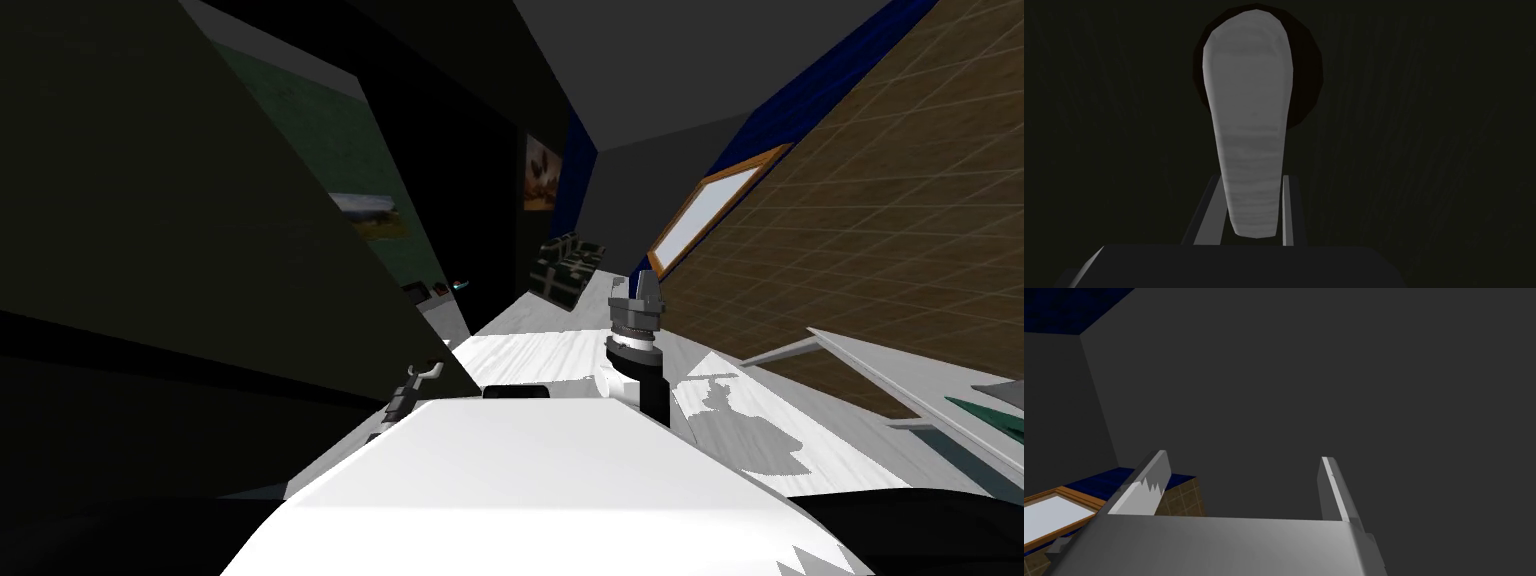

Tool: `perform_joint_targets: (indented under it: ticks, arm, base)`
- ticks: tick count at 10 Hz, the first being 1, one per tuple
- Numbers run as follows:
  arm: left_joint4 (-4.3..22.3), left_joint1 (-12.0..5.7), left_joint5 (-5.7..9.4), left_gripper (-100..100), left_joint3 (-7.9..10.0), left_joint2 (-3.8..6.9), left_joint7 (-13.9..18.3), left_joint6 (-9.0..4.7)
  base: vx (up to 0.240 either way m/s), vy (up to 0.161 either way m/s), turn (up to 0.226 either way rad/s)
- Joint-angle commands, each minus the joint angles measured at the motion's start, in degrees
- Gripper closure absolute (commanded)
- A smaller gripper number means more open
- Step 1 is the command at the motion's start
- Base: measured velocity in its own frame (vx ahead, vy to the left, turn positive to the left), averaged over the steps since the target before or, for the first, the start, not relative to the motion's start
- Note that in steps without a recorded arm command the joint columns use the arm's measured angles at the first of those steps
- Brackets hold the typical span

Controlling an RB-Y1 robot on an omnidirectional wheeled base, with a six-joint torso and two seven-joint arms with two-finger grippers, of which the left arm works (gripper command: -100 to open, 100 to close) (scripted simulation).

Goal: Pull the door open

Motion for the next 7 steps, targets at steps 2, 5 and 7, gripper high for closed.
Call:
perform_joint_targets:
  ticks: [2,5,7]
  arm:
    - [0.96,-2.58,0.60,100,-1.01,-0.21,-0.64,1.44]
    - [2.30,-6.21,1.43,100,-2.42,-0.50,-1.53,3.46]
    - [3.44,-9.29,2.14,100,-3.62,-0.74,-2.28,5.16]
  base:
    - [-0.213,0.020,-0.097]
    - [-0.235,0.038,-0.101]
    - [-0.240,0.028,-0.119]
